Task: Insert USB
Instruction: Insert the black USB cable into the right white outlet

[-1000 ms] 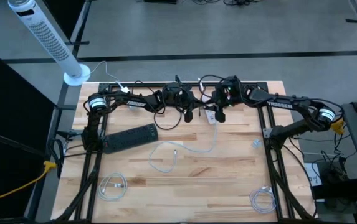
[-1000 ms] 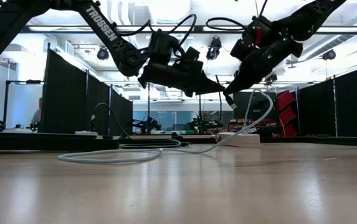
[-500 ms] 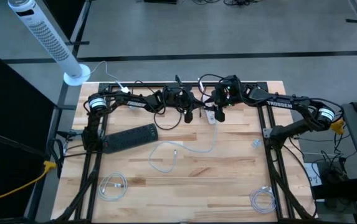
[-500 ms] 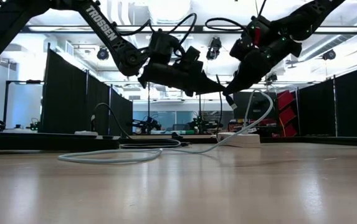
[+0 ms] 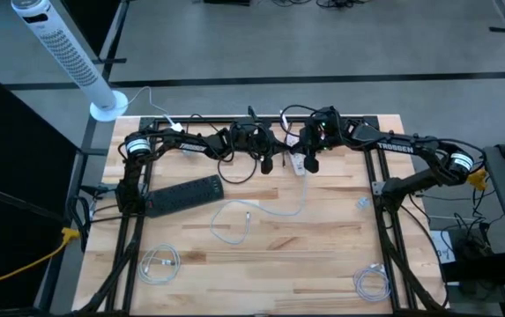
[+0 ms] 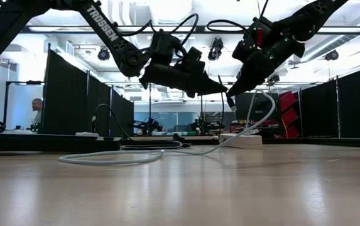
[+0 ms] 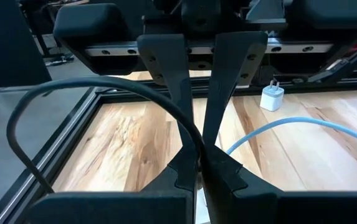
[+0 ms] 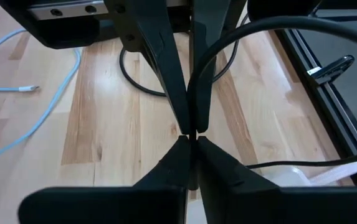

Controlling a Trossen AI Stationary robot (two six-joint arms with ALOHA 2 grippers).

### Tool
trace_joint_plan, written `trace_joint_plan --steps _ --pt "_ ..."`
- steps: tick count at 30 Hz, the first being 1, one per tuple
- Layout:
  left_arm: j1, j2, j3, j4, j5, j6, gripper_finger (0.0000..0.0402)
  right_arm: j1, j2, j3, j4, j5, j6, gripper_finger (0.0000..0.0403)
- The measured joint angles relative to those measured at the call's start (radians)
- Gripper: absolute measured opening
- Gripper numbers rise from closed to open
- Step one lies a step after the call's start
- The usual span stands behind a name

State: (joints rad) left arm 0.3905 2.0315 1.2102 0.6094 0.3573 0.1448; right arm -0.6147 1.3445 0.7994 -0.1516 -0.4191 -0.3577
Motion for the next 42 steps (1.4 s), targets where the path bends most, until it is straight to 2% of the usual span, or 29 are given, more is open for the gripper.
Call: trace_joint_plan --steps 5,12,15,17,20,21,27,33,42 --pt "-0.007 0.0 0.0 0.012 -0.008 -0.007 0.0 0.002 0.0 0.0 0.0 -0.002 0.019 0.0009" --pt "-0.013 0.0 0.0 0.025 -0.008 -0.007 0.0 0.002 0.001 -0.001 0.0 -0.008 0.025 0.0075" --pt "-0.013 0.0 0.0 0.021 -0.008 -0.007 0.0 0.002 0.001 -0.001 0.0 -0.008 0.026 0.009" --pt "-0.013 0.0 0.0 0.022 -0.008 -0.007 0.0 0.002 0.001 -0.001 0.0 -0.007 0.025 0.0076" --pt "-0.012 0.0 0.0 0.019 -0.009 -0.008 0.0 0.002 0.001 -0.001 0.0 -0.008 0.003 0.0019" --pt "-0.012 0.0 0.0 0.019 -0.009 -0.014 0.0 0.002 0.001 -0.001 0.001 -0.007 -0.002 0.0012" --pt "-0.012 0.0 0.0 0.029 -0.009 -0.037 0.0002 0.002 -0.005 -0.002 0.007 -0.007 -0.008 0.0011" --pt "-0.013 0.0 0.0 0.0 -0.004 -0.05 0.0024 -0.026 -0.067 -0.049 0.041 -0.008 -0.033 0.0011" --pt "-0.017 0.009 0.0 0.008 0.001 -0.025 0.0034 -0.078 -0.184 -0.252 0.192 -0.026 0.018 0.0011"
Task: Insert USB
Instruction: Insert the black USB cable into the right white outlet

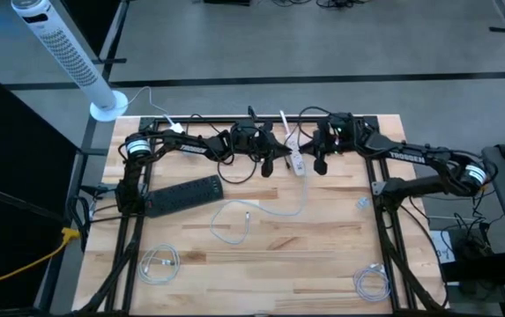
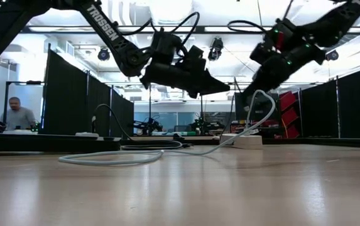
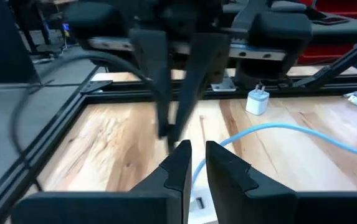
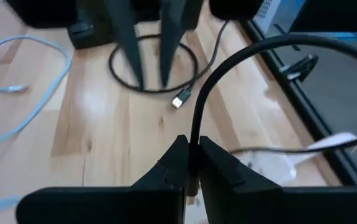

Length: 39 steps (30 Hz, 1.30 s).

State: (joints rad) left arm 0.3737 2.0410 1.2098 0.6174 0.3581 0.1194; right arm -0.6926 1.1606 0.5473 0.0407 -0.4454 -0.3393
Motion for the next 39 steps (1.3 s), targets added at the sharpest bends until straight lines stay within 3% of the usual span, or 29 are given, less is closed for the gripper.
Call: trace_joint_plan --steps 9,17,25,34,39 --pt "-0.006 0.152 0.086 0.013 -0.027 -0.032 0.0025 0.0 -0.152 -0.214 0.154 -0.025 0.083 0.0011" --pt "0.01 0.242 0.183 0.004 -0.026 -0.008 0.0025 0.001 -0.107 -0.388 0.488 -0.08 0.109 0.0011" --pt "0.006 0.295 0.208 -0.046 -0.016 -0.026 0.0025 0.005 -0.037 -0.412 0.55 -0.155 -0.097 0.0011" --pt "-0.044 0.298 0.203 -0.117 -0.005 0.006 0.0025 0.005 0.105 -0.391 0.732 -0.186 -0.112 0.0011" --pt "-0.055 0.295 0.202 -0.146 -0.01 0.011 0.0025 0.005 0.191 -0.39 0.736 -0.238 -0.137 0.0011"
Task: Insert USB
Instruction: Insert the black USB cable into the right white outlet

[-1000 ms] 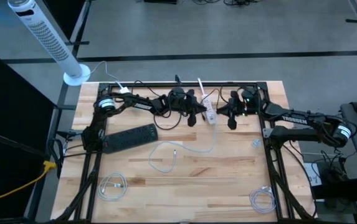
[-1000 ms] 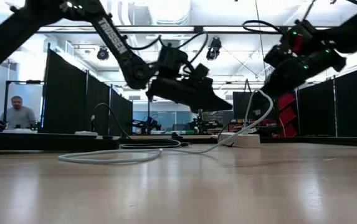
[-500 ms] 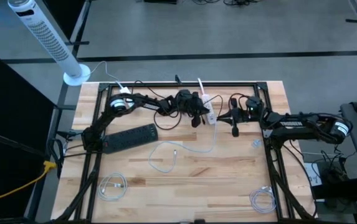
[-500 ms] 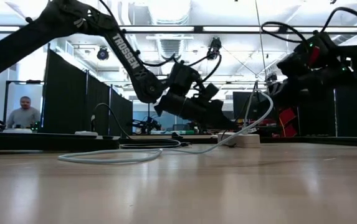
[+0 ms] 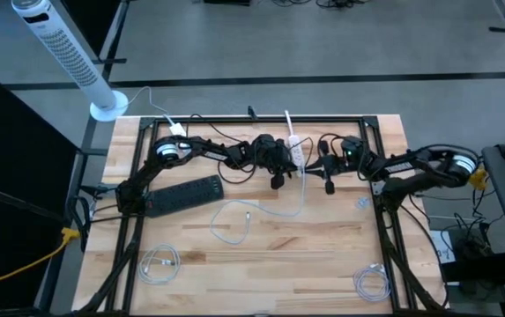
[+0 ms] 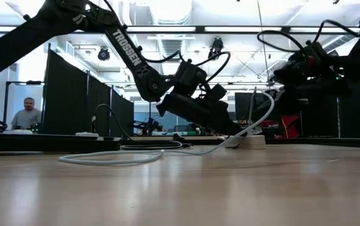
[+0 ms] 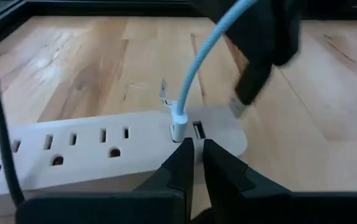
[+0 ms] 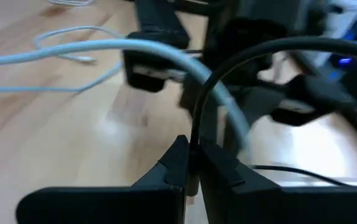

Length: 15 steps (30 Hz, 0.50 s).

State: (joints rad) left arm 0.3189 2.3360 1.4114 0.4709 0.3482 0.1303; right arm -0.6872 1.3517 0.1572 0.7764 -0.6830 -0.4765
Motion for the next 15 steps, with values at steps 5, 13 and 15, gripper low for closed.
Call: trace_joint_plan --steps 5,13,15 --pt "-0.003 -0.003 -0.003 -0.005 0.002 -0.009 0.0025 0.0 0.059 0.0 0.067 0.0 -0.012 0.0011" --pt "-0.001 -0.018 -0.002 -0.018 0.002 -0.009 0.0025 -0.009 0.053 -0.002 0.097 0.004 -0.068 0.0011" --pt "0.001 -0.018 -0.001 -0.018 0.003 -0.014 0.0025 -0.015 0.059 -0.002 0.097 0.006 -0.088 0.0011"
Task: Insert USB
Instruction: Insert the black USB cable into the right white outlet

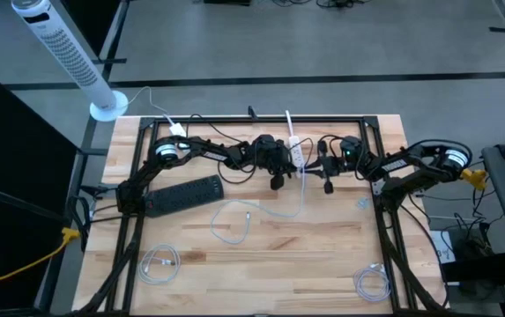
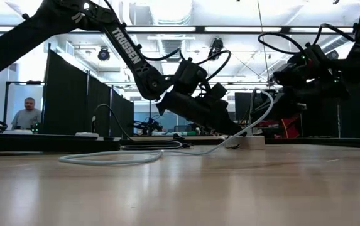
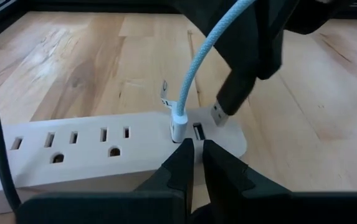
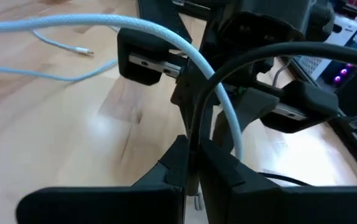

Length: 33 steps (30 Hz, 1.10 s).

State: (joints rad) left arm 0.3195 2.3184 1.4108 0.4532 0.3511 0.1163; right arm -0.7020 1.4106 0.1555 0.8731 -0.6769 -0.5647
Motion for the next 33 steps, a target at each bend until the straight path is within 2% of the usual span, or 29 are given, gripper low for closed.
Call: trace_joint_plan --steps 5,9,14,24,33 --pt "0.0 0.0 0.001 0.003 0.0 -0.005 0.0025 -0.009 0.051 0.001 0.025 -0.003 -0.039 0.0011" --pt "0.0 0.0 0.001 0.004 0.0 -0.015 0.0025 -0.008 0.098 0.0 0.113 0.01 0.001 0.0011" --pt "0.001 -0.001 0.001 -0.001 -0.001 -0.029 0.0025 -0.007 0.129 0.0 0.14 0.05 0.006 0.0011" --pt "0.002 -0.002 0.002 -0.01 -0.001 -0.03 0.0025 -0.007 0.12 -0.006 0.124 0.077 0.18 0.0011" --pt "0.002 -0.002 0.002 -0.012 -0.001 -0.029 0.0025 -0.005 0.152 -0.008 0.116 0.139 0.188 0.0011"
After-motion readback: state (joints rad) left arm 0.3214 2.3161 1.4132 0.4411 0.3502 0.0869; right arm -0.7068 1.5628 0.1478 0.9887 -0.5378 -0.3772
